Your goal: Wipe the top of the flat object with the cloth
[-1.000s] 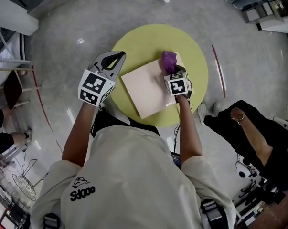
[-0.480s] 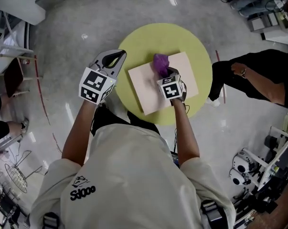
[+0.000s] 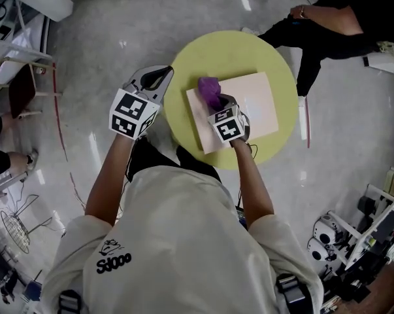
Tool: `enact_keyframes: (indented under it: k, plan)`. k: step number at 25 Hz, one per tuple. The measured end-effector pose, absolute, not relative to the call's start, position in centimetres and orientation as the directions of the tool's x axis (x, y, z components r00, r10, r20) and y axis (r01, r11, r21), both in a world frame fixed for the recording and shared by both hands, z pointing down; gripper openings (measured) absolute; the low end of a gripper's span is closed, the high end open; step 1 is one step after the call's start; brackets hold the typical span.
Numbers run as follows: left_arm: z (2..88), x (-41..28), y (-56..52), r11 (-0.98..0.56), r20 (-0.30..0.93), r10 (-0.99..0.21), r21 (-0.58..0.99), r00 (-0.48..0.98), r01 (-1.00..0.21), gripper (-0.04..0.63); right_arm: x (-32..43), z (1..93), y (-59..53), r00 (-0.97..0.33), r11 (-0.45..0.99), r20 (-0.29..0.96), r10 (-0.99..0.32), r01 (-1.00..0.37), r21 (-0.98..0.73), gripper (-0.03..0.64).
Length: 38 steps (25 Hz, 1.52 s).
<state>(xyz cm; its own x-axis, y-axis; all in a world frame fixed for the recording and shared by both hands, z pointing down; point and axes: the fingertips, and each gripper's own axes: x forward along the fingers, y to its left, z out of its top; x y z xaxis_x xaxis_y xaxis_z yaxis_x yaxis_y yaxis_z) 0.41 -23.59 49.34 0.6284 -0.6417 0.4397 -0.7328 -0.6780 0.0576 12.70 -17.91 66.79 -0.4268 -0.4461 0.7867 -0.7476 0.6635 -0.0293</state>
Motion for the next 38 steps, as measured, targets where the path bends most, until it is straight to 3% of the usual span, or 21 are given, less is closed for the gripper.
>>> enact_keyframes:
  k: [11, 19, 23, 31, 38]
  plan:
    - [49.9, -0.2, -23.1, -0.694, 0.449, -0.619, 0.072, 0.645, -0.716, 0.002, 6.5, 66.8, -13.9, -0.587, 0.823, 0.742, -0.323, -0.562, -0.087, 0.086]
    - [50.1, 1.8, -22.8, -0.740, 0.447, -0.575, 0.073, 0.685, -0.668, 0.002, 7.5, 66.5, -12.7, -0.620, 0.832, 0.724, -0.302, -0.542, -0.117, 0.084]
    - [50.2, 3.1, -22.6, -0.750, 0.451, -0.562, 0.076, 0.693, -0.657, 0.002, 10.6, 66.2, -13.3, -0.611, 0.806, 0.715, -0.340, -0.580, -0.113, 0.084]
    - [51.0, 5.5, -22.7, -0.763, 0.470, -0.536, 0.086, 0.701, -0.641, 0.002, 20.1, 66.5, -17.3, -0.447, 0.686, 0.726, -0.523, -0.726, 0.047, 0.084]
    - [51.6, 6.6, -22.4, -0.772, 0.493, -0.517, 0.086, 0.700, -0.630, 0.002, 22.8, 66.3, -18.6, -0.464, 0.644, 0.690, -0.556, -0.765, 0.004, 0.085]
